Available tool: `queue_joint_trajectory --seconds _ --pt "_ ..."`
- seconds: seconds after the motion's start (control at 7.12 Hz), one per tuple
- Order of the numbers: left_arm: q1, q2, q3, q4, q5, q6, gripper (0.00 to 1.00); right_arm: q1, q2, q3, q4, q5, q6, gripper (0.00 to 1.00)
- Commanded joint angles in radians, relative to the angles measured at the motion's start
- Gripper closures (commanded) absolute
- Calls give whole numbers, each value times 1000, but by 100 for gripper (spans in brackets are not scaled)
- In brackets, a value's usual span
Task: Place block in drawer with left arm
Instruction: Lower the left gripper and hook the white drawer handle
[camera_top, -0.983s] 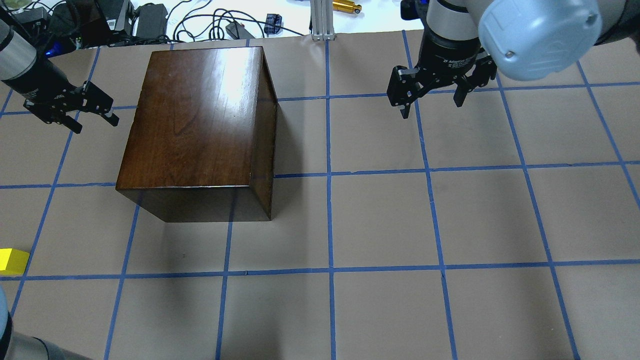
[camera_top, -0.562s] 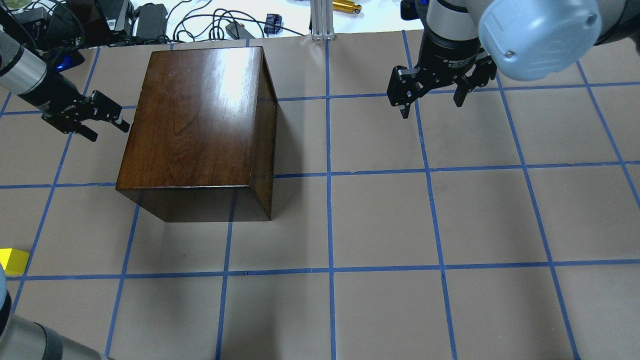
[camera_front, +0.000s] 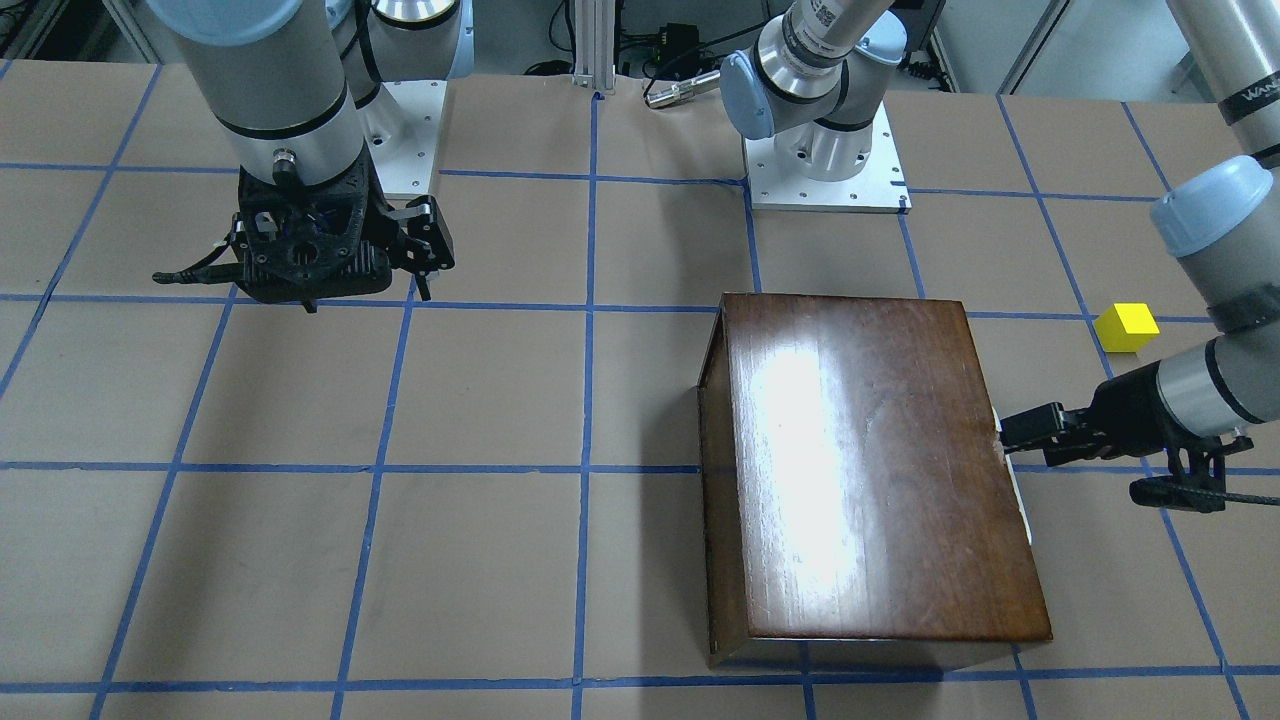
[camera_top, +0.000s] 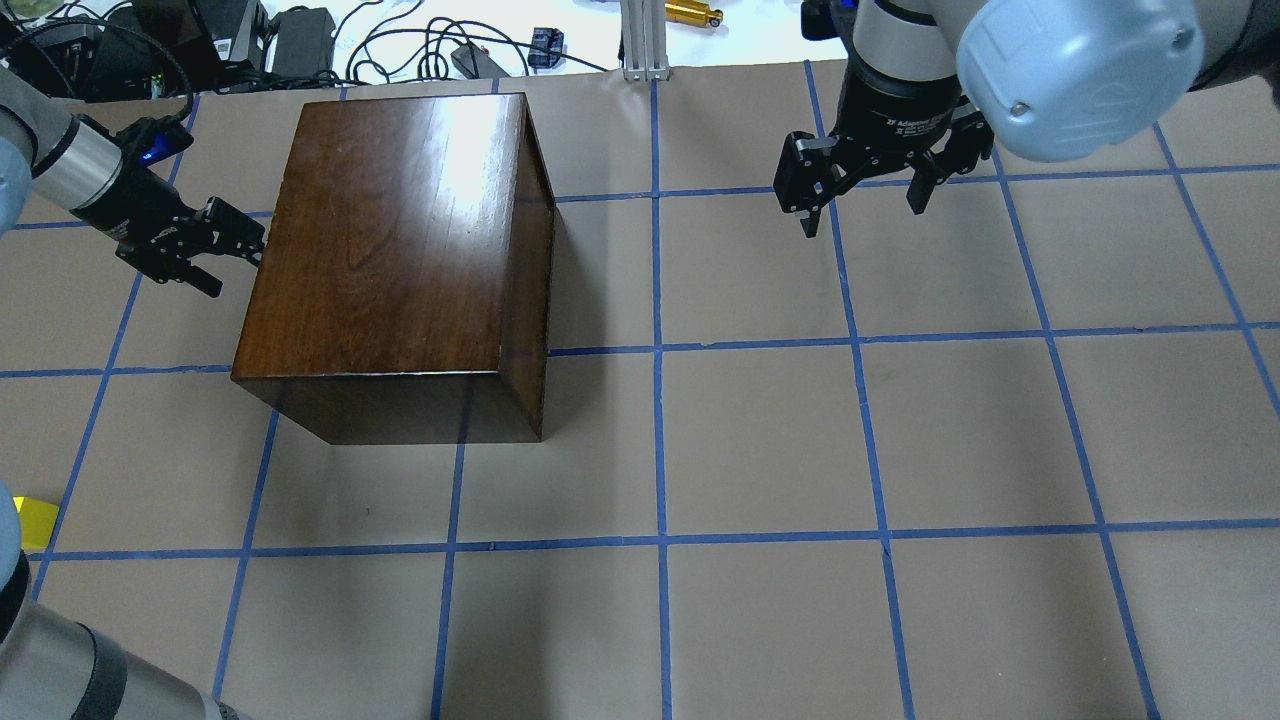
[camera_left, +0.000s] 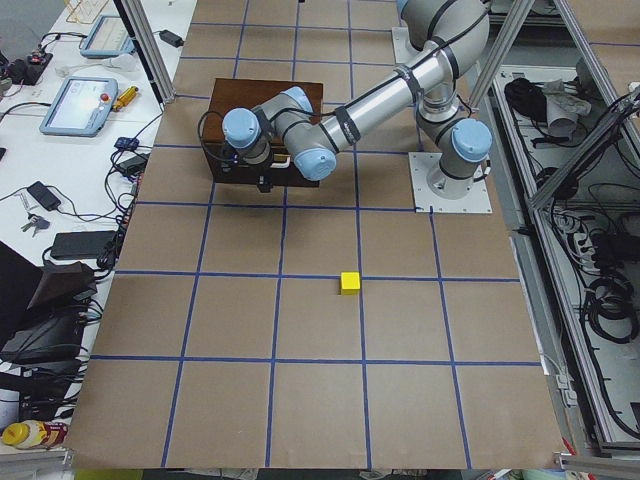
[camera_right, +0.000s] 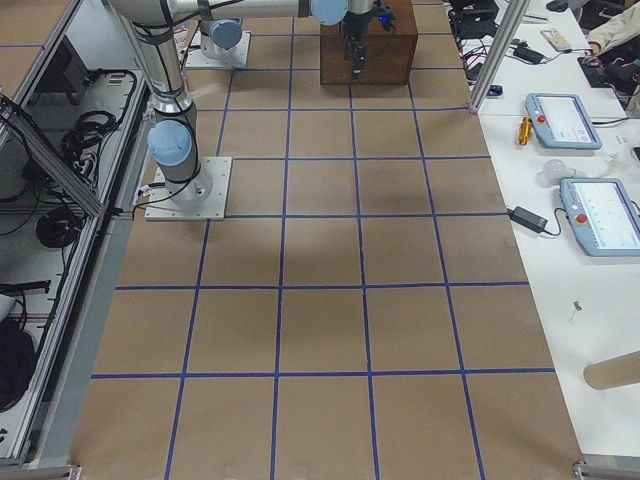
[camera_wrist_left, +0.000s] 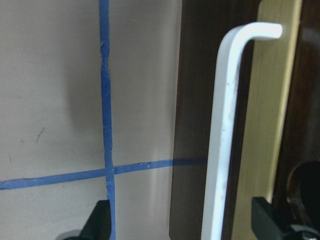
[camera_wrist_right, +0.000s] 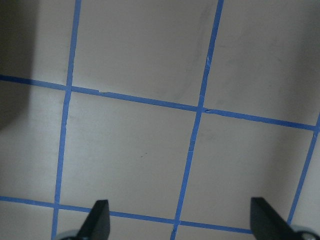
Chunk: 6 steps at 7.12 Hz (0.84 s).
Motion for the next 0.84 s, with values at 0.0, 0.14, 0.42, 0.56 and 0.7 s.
queue_joint_trajectory --seconds 0.0,0.14,0.42,0.56,0.7 --pt "-1 -26 0 15 -8 -2 0 0 0 0 0 0 -1 0" --pt "-1 -32 0 17 -15 0 0 0 0 0 0 0 0 0" --pt "-1 -40 1 17 -13 -2 0 0 0 0 0 0 0 0" --pt "1 -46 0 29 -13 0 0 0 0 0 0 0 0 0" --pt "1 -52 1 30 -13 0 0 0 0 0 0 0 0 0"
